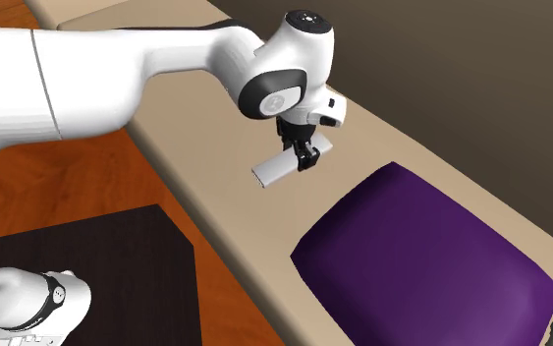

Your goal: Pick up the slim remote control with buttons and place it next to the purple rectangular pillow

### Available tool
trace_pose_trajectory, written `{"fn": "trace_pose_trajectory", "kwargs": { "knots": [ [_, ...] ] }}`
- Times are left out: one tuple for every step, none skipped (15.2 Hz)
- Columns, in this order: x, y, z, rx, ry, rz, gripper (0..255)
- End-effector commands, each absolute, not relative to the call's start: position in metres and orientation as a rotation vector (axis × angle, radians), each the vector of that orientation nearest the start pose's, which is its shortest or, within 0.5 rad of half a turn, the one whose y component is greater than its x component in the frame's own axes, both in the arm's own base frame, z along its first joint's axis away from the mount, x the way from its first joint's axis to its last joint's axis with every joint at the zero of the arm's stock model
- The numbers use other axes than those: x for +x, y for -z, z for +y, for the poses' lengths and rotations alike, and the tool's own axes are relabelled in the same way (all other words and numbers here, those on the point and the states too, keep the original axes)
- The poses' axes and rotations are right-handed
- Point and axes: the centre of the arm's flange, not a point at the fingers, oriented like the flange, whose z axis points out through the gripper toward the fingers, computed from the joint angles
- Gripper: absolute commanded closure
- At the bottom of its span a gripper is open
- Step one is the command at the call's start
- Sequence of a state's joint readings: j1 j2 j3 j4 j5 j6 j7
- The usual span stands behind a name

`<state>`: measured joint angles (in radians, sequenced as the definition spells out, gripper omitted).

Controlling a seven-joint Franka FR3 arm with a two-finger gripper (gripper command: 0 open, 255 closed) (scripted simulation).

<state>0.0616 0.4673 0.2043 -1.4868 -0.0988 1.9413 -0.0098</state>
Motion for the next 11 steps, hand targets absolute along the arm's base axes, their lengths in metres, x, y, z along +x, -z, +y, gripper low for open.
{"fn": "trace_pose_trajectory", "kwargs": {
  "knots": [
    [0.671, -0.397, 0.153, -3.109, -0.003, -0.455, 255],
    [0.671, -0.392, 0.153, -3.109, -0.003, -0.455, 255],
    [0.671, -0.387, 0.153, -3.109, -0.003, -0.455, 255],
    [0.671, -0.381, 0.153, -3.109, -0.003, -0.455, 255],
    [0.671, -0.376, 0.153, -3.109, -0.003, -0.455, 255],
    [0.671, -0.371, 0.153, -3.109, -0.003, -0.455, 255],
    [0.671, -0.362, 0.153, -3.109, -0.003, -0.455, 255],
    [0.671, -0.362, 0.153, -3.109, -0.003, -0.455, 255],
    [0.671, -0.362, 0.153, -3.109, -0.003, -0.455, 255],
    [0.671, -0.362, 0.153, -3.109, -0.003, -0.455, 255],
    [0.671, -0.362, 0.153, -3.109, -0.003, -0.455, 255]
  ]
}}
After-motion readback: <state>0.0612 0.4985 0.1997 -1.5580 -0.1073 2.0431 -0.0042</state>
